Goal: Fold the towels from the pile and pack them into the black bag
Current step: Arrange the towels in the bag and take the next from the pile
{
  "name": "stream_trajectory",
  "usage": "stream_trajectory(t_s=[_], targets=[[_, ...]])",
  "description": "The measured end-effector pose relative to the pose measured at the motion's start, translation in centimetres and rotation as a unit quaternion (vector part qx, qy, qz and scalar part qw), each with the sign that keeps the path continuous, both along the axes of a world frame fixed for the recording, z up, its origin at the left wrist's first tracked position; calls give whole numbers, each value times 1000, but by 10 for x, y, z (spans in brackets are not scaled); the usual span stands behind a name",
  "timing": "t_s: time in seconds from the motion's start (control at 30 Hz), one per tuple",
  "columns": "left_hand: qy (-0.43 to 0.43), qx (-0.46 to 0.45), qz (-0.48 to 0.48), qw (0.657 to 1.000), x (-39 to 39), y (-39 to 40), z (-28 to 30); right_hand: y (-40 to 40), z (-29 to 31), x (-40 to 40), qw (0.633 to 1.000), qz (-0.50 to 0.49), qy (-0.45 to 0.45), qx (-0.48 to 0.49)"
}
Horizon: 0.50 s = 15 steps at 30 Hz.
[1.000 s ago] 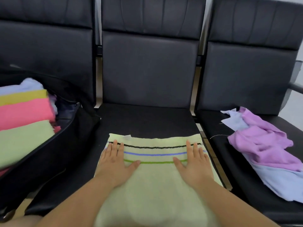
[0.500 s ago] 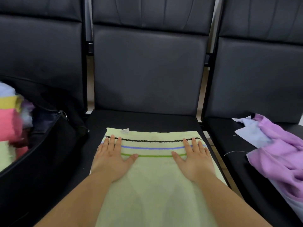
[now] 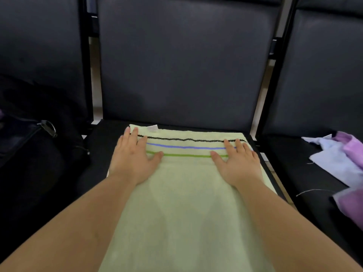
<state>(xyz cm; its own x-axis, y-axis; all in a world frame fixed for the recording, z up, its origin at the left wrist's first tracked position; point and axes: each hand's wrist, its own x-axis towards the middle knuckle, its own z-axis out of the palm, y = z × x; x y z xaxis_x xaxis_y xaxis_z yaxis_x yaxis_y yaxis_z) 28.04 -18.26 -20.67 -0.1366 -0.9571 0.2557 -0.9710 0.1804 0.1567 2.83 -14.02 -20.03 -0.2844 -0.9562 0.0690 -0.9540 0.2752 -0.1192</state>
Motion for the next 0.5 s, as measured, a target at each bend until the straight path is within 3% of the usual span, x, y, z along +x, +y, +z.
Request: stream_trajectory(t_s=[0.1,0.23,0.4,0.5], targets=[[-3,-187,-22,982,-2,-2,-4,-1,-1,5,985,-35,-16,-171],[-9,-33,40,999,-6,0,-2,1,2,4,993,-18,-73,-95],[1,48,-3,999,2,14,7,15,9,1,996,32,-84,-1],[-43,140,-24,989,5,42,21,37,22,3,995,46,-78,46]])
